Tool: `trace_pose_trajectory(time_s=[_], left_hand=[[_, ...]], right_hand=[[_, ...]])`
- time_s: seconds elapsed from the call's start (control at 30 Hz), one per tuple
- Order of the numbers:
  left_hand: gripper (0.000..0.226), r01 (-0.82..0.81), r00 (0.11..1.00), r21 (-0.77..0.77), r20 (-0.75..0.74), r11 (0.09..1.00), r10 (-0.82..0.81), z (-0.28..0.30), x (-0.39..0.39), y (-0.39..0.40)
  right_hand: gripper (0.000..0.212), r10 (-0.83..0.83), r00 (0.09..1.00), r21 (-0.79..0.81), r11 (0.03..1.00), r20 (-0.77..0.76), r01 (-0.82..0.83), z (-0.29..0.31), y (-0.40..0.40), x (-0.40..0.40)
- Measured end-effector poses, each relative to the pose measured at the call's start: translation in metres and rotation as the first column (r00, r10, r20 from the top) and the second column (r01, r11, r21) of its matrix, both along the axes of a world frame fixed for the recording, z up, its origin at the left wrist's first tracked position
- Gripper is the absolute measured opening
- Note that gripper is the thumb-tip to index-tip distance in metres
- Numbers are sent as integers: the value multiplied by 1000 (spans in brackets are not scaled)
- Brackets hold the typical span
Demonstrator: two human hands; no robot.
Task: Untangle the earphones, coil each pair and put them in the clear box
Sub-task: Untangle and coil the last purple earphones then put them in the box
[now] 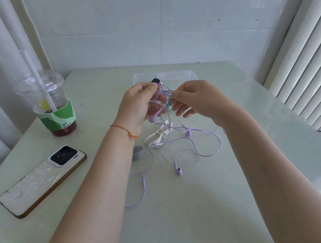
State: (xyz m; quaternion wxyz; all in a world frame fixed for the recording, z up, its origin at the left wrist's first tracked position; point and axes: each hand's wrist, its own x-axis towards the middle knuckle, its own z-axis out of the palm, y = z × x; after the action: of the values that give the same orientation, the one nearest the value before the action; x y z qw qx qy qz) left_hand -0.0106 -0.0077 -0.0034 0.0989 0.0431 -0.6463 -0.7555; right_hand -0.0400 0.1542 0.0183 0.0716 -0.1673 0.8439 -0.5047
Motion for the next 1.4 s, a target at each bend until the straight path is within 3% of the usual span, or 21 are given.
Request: trace_pose_trajectory(time_s=[0.13, 0.3, 0.37, 0.47, 0.63, 0.83, 0.97, 1.03, 1.1, 1.17, 1.2, 1.3, 1.4], left_hand=[[18, 77, 997, 55, 6, 995, -78, 5, 2, 2], [29, 175, 982, 309, 19, 935, -190, 7, 1, 2], [37, 149, 984, 310, 50, 939, -173, 5, -2, 0], [27, -14, 994, 307, 108, 951, -21, 1, -5, -3], [29, -203, 941, -90, 258, 975, 220, -1, -6, -3], [12, -257, 922, -339, 195, 905, 335, -16, -11, -10], [7, -206, 931, -654, 99, 728, 352, -22, -13, -16], [15, -143, 972, -596, 67, 790, 227, -15, -10, -10], [19, 66, 997, -408, 64, 911, -44, -6, -5, 1], [17, 285, 958, -309, 59, 907, -280, -2, 1, 9], [14, 318, 947, -301, 48, 899, -319, -4, 2, 11], [16, 175, 984, -337, 71, 925, -161, -8, -1, 11], [29, -46, 994, -157, 92, 987, 61, -5, -7, 5]], right_hand=[[26, 134, 990, 166, 976, 49, -141, -6, -4, 2], [17, 226, 974, 329, 920, -6, -212, -10, -6, 7], [13, 220, 975, 363, 911, -25, -196, -10, -6, 6], [4, 167, 985, 373, 918, -47, -137, -9, -2, 3], [36, 138, 987, 463, 882, -77, -88, -8, -1, 2], [35, 93, 992, 402, 914, -90, -50, -2, 4, 2], [27, 49, 988, 294, 956, -144, -4, 1, 7, 1], [13, 57, 984, 265, 964, -170, -10, 2, 6, 2], [14, 56, 981, 217, 976, -185, -14, 2, 5, 2], [16, 35, 980, 159, 987, -194, -4, 3, 5, 2], [16, 18, 979, 138, 990, -204, 11, 4, 5, 1], [18, -48, 973, 147, 986, -224, 83, 4, 7, -2], [17, -85, 976, 226, 965, -203, 131, 2, 13, -6]])
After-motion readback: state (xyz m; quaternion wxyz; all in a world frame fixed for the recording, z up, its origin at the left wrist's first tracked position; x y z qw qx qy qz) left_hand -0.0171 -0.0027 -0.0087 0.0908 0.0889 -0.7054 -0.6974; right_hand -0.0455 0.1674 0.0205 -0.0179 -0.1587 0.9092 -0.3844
